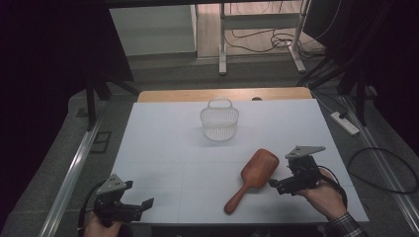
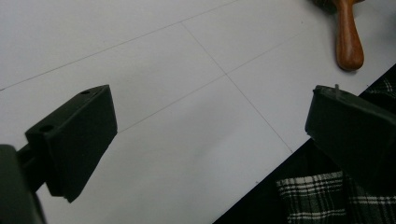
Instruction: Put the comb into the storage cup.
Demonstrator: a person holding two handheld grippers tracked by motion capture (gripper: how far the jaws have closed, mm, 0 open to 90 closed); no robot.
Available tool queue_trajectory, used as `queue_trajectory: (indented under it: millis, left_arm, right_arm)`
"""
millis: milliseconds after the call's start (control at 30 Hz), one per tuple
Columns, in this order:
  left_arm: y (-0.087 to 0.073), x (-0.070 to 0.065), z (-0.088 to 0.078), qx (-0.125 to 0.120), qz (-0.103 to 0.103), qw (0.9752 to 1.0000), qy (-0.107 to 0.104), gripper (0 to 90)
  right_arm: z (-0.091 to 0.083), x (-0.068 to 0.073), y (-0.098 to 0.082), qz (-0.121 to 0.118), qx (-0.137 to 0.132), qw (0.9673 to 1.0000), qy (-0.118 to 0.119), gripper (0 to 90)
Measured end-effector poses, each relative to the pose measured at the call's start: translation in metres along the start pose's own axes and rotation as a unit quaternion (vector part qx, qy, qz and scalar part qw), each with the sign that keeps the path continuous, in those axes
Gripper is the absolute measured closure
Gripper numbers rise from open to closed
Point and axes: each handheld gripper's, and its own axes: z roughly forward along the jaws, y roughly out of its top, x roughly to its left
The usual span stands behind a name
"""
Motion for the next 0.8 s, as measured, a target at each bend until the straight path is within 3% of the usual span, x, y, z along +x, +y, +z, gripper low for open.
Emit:
queue_trajectory:
  millis: [267,800]
  left_arm:
    - [0.000,0.000,0.000,-0.001,-0.002,1.0000,0.000,3.1]
    - [0.000,0.000,0.000,0.000,-0.002,1.0000,0.000,3.1]
  right_arm:
    - [0.009,0.007,0.009,-0.018,0.019,0.9995,0.014,0.0]
    - [0.028,0.021,0.028,-0.035,0.022,0.9985,0.034,0.0]
